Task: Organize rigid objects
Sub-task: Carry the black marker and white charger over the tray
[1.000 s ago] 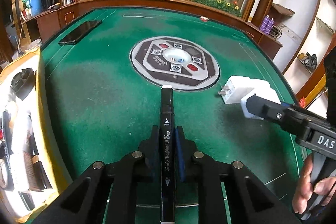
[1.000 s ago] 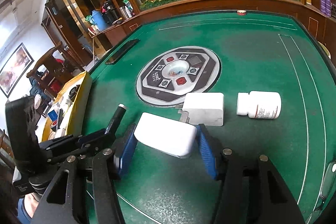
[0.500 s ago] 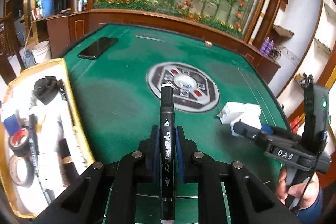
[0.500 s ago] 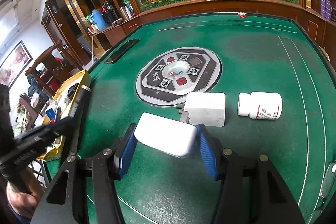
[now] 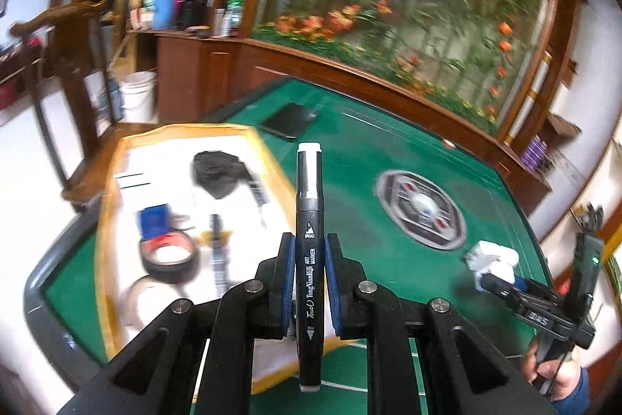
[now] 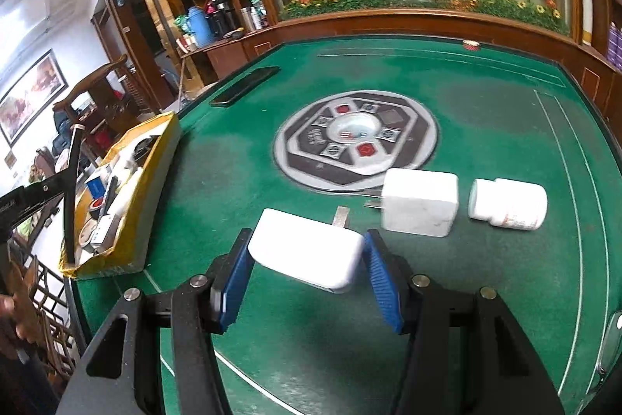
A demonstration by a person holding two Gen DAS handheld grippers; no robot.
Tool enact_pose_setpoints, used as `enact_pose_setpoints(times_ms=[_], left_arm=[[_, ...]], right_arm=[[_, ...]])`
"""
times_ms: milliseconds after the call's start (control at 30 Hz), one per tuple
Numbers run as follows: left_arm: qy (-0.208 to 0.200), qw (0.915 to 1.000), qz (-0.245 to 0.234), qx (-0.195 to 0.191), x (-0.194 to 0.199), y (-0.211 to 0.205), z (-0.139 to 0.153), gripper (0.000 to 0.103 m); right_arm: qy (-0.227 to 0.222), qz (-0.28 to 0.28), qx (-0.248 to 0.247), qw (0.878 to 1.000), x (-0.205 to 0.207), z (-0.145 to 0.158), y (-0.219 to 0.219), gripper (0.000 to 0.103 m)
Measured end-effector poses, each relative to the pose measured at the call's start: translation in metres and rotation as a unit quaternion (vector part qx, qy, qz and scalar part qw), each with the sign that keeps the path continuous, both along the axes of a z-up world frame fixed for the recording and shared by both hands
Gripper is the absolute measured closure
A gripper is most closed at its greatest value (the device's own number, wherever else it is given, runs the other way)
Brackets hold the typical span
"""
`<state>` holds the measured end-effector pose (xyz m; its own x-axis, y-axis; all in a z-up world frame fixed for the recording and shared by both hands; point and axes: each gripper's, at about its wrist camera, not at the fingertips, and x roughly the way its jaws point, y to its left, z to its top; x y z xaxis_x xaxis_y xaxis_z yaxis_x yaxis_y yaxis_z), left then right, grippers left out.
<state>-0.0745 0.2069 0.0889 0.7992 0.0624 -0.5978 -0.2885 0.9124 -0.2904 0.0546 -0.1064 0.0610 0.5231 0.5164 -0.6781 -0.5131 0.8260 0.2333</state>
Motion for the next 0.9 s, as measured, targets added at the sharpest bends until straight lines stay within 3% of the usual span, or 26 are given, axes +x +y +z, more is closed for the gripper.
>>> enact_pose_setpoints(times_ms=[300, 567, 900], left_arm=[[0.018, 0.9983, 0.052, -0.018, -0.020, 0.044, -0.028, 0.088], [0.034, 0.9976, 0.056, -0.023, -0.016, 0.057, -0.044, 0.088], [0.041, 0.9977, 0.045, -0.030, -0.014, 0.060, -0.054, 0.088]], right_arm=[[-0.010, 0.083, 0.011, 0.996, -0.022, 0.025, 0.064, 0.047], [0.010, 0.172, 0.018, 0.985, -0.020, 0.055, 0.163, 0.047], [0.048, 0.208, -0.014, 0.977, 0.005, 0.040, 0.277, 0.047]])
